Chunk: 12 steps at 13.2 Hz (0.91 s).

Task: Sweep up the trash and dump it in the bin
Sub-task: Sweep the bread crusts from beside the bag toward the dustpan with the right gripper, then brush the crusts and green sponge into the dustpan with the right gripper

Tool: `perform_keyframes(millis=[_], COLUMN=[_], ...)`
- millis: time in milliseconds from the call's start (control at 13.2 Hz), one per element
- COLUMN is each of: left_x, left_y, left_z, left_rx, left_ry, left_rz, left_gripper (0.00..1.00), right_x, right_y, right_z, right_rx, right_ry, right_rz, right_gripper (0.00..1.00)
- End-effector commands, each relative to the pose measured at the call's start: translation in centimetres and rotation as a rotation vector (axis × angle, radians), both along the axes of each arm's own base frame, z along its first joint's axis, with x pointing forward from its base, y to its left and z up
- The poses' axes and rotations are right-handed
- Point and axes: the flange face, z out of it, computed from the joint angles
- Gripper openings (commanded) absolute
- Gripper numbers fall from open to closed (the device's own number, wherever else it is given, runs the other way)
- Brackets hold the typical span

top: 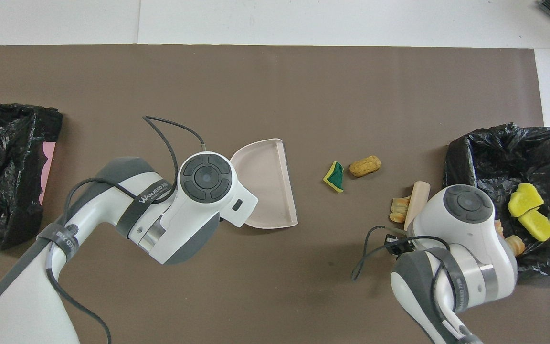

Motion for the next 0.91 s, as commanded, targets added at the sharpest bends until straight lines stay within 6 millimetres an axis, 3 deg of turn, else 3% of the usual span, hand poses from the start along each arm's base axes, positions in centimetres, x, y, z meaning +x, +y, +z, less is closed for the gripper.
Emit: perform_keyframes(millis=[0,303,606,833], left_x=[-0.9,-1.0,-1.2,-1.3], left_y=[0.6,0.6,0.6,0.7], left_z=[0.2,0.5,0.1,-0.1], left_rx=[-0.001,0.000,0.000,-0.002], left_ry=[-0.012,-0.017,-0.016,-0.020], left_rz=[0.014,0.023,0.037,0.081], left_gripper=[0.00,0.00,0.00,0.00], right_x=[2.8,5.5,4.5,4.0], right_y=[3.2,9.5,15.1,18.7], right_z=[-0.9,-0.3,0.5,1.6], right_rx=[0.022,0.115,0.296,0.424], right_ry=[0.000,-0.020,-0.061,-0.105], right_rz=[0.083,0.245,0.501,0.515], right_gripper=[0.00,0.00,0.00,0.00])
